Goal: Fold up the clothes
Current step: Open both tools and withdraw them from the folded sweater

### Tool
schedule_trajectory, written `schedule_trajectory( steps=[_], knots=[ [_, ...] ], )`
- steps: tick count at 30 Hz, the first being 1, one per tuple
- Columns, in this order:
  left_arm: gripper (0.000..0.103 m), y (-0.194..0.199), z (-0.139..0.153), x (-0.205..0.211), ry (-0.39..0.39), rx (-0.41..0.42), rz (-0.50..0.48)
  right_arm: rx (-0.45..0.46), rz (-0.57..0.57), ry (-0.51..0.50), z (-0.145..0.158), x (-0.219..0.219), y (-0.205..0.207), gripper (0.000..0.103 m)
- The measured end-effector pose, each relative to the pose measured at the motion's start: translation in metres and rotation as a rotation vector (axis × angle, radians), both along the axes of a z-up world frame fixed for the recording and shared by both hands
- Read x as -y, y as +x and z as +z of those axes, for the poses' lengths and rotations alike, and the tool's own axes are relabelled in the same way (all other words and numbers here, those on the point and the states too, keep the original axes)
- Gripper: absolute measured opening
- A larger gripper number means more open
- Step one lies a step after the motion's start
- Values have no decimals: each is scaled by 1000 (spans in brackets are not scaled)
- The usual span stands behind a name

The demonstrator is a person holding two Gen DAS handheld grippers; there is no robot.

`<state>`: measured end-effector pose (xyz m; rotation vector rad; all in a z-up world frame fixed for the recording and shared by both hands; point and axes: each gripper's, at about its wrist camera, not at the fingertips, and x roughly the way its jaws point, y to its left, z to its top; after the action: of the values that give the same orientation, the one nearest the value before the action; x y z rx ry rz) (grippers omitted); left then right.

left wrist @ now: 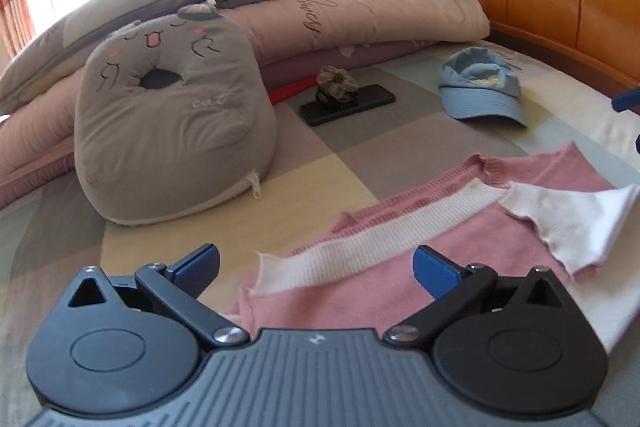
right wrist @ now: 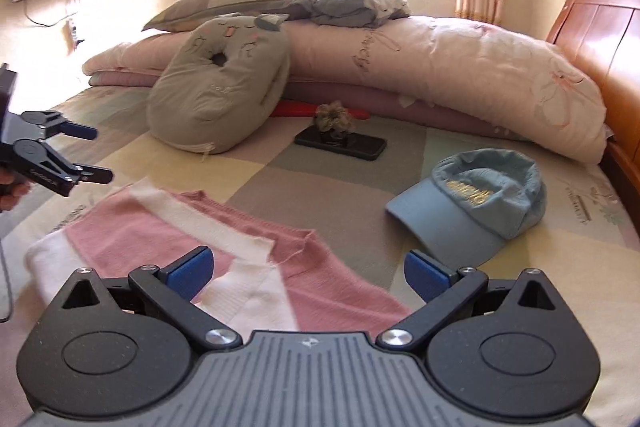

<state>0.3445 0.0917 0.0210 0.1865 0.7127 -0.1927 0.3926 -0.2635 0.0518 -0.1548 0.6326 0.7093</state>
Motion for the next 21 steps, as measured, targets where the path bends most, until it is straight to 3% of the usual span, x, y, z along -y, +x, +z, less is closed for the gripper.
schedule_trajectory(
  steps=[6,9,11,14,19,21],
  knots=[
    [102,-32,-30,11,-90,-123,-58,-127,208,80,-29,-1,-65,103],
    [102,-34,-45,14,-127,-174,-52,-193,216,25,-56,-17,-71,103],
    [102,-34,-52,16,-146,-202,-45,-242,201,-2,-72,-26,-63,103],
    [102,-35,-58,17,-150,-214,-29,-230,160,-22,-78,-25,-49,103],
    [102,-37,-64,14,-156,-218,-19,-208,-19,124,-66,13,-16,103],
    [102,-38,-66,13,-155,-216,-13,-211,-99,107,-72,25,-8,103]
  ],
)
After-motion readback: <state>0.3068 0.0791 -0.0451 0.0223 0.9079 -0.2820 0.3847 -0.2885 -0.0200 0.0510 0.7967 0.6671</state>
